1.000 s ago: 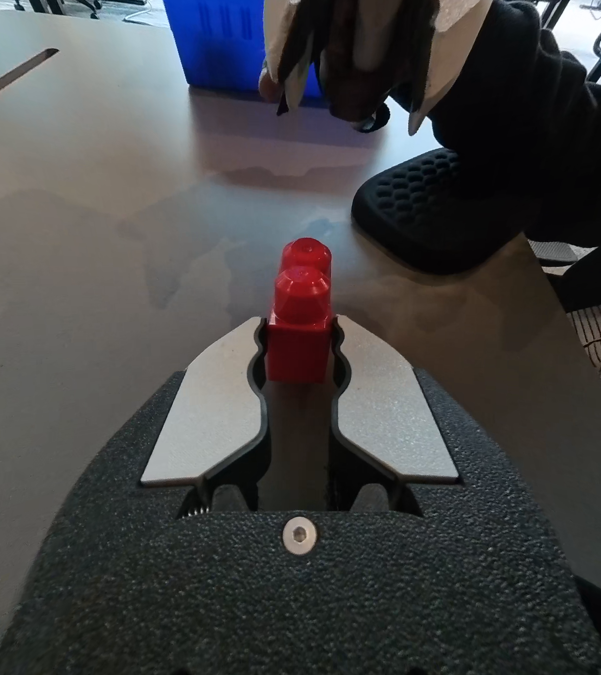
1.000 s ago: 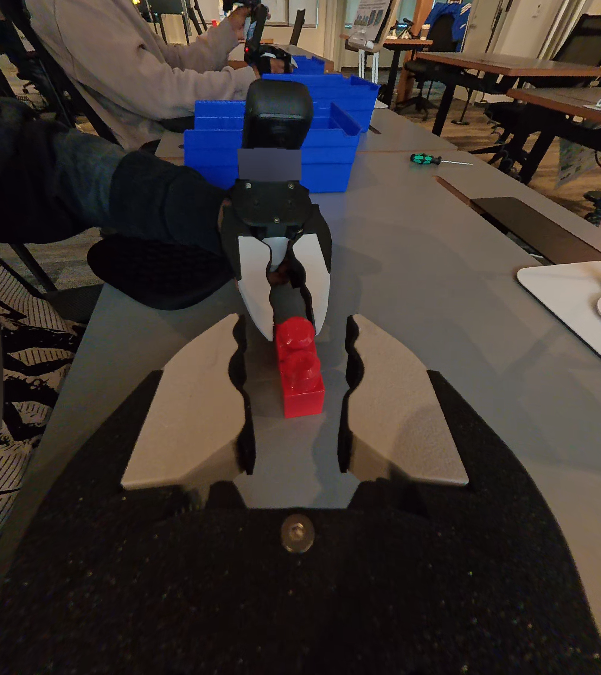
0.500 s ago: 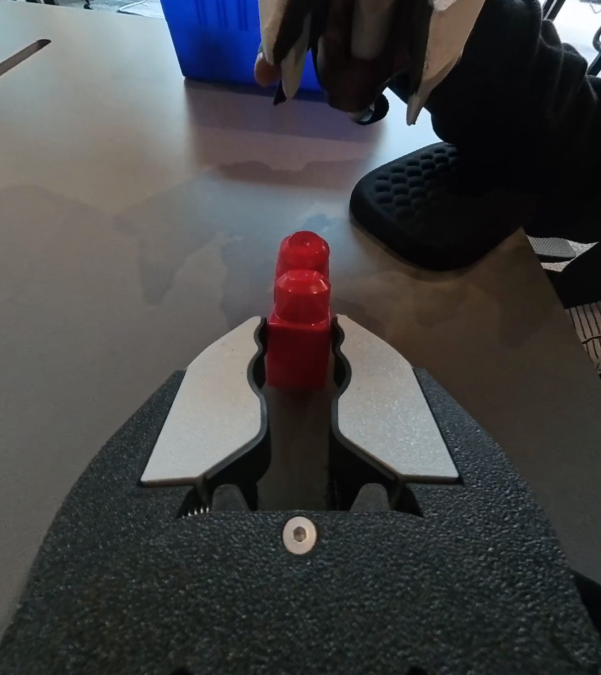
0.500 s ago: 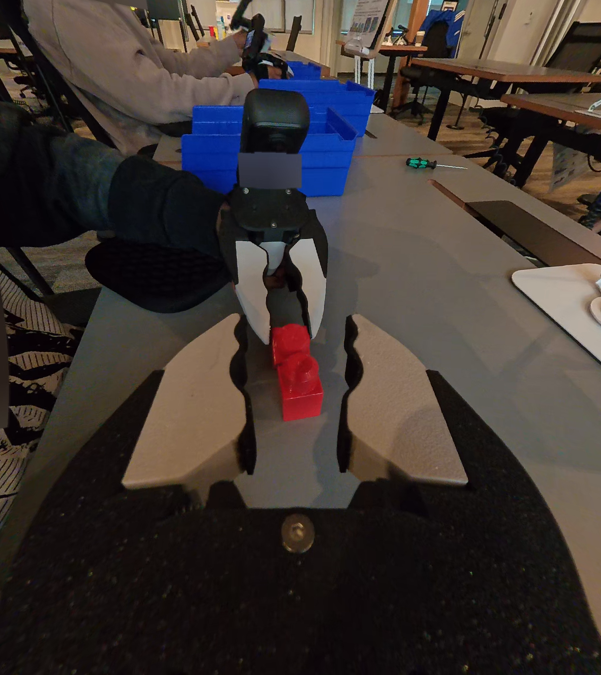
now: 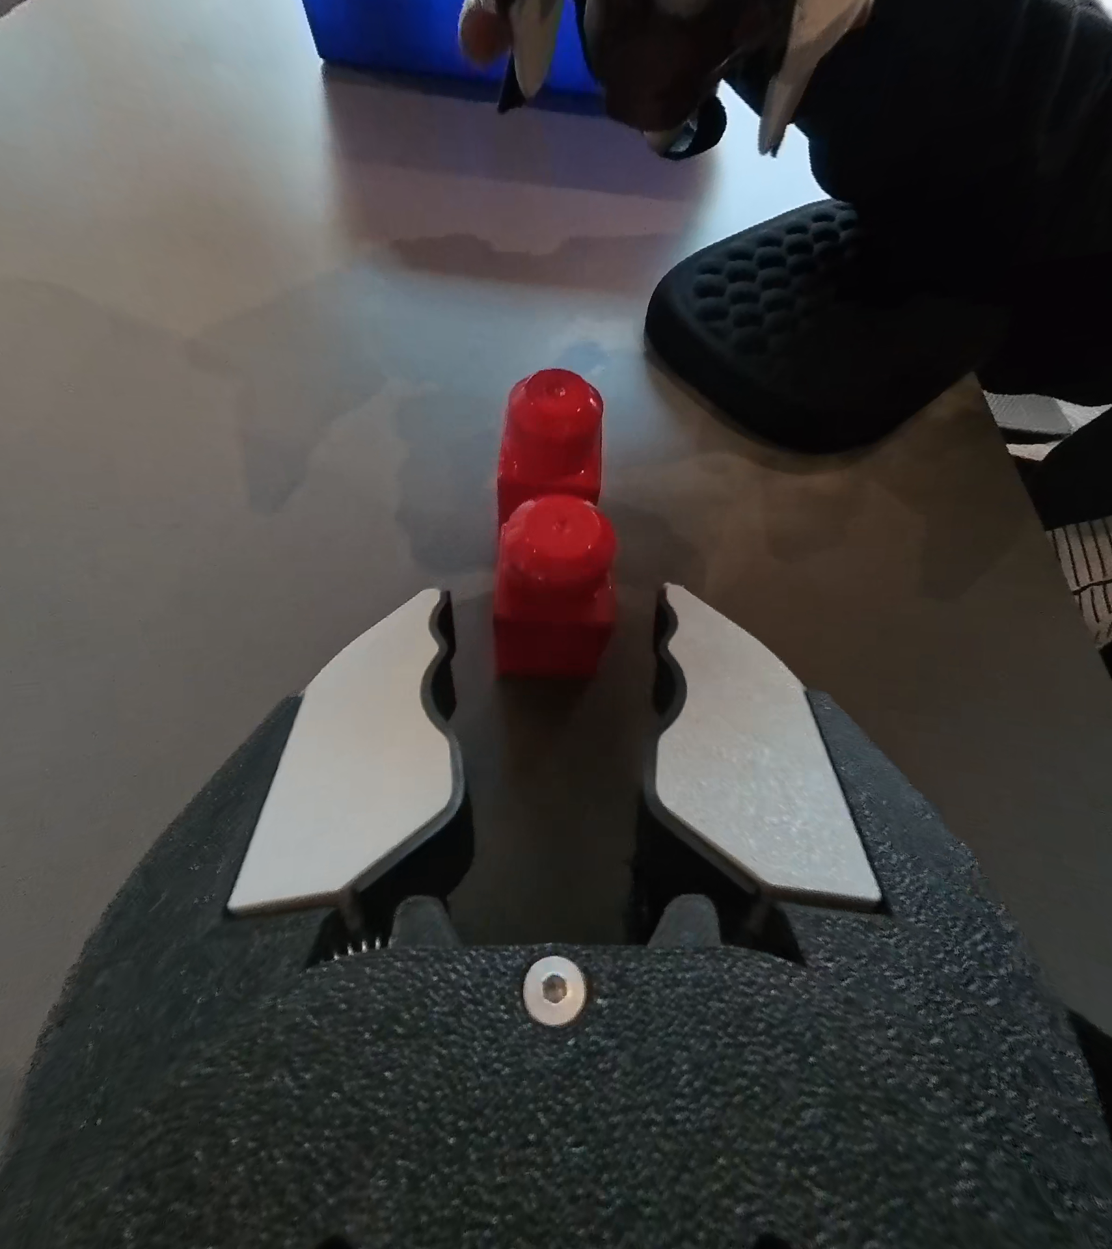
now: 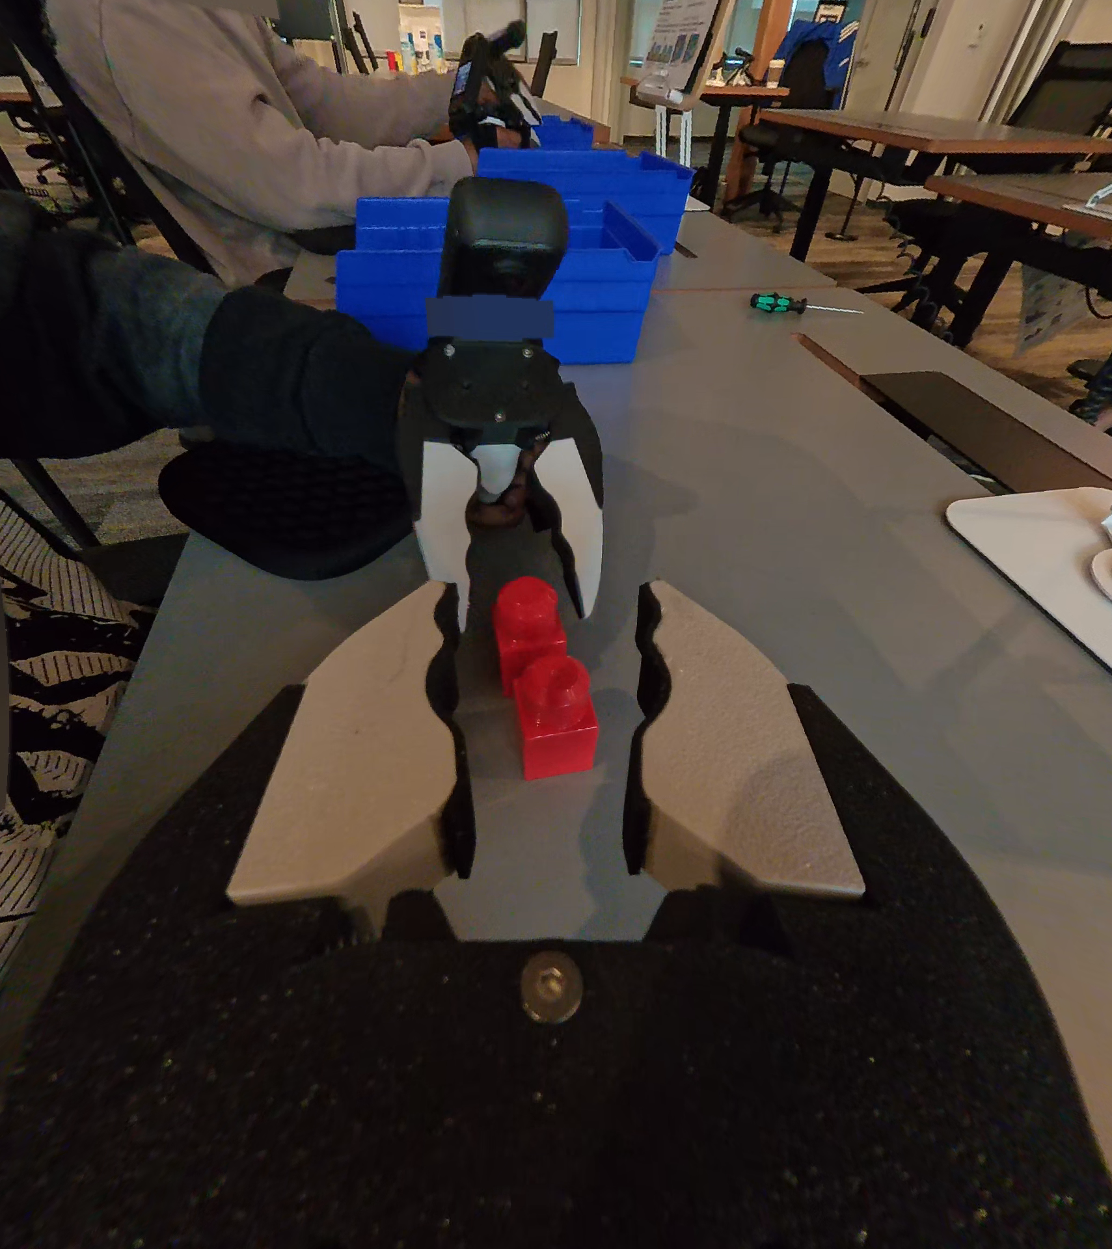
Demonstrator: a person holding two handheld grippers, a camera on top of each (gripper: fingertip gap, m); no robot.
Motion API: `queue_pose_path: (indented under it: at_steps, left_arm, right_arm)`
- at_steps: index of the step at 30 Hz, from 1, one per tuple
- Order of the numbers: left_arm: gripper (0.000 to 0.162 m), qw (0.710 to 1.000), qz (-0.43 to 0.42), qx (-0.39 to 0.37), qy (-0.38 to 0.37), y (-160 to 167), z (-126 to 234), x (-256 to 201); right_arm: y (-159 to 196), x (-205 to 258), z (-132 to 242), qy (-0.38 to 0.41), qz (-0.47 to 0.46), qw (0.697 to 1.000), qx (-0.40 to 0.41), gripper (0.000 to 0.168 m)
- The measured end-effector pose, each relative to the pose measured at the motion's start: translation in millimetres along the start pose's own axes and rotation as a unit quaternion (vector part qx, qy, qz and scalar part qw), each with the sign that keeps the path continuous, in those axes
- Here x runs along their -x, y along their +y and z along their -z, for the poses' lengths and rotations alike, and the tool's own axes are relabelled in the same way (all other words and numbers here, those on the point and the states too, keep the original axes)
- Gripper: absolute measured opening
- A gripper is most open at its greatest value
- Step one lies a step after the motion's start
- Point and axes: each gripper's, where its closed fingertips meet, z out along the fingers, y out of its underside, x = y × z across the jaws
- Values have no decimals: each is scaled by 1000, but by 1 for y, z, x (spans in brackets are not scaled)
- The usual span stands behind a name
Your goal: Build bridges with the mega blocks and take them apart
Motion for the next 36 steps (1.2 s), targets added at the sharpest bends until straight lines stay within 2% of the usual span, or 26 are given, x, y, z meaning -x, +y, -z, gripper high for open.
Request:
queue_pose_path:
  at_steps: [4,6,10,16,25,36]
  left_arm:
    - [59,999,-15,21,-25,6,17,2]
    - [45,999,-26,23,-37,6,27,2]
    - [0,996,-47,31,-68,11,32,8]
    - [0,994,-55,79,-51,24,13,2]
    - [0,994,-59,78,-39,20,2,0]
    - [0,995,-56,68,-41,17,0,4]
  right_arm:
    - [2,0,-1,-1,-1,1000,3,50]
    - [3,0,-2,-4,-1,1000,7,50]
    - [6,1,-3,-6,-1,1000,12,50]
    - [6,-1,-2,-3,-4,1000,12,50]
    - [9,-1,-2,-8,-5,1000,17,50]
    - [41,4,-3,-25,-14,993,113,52]
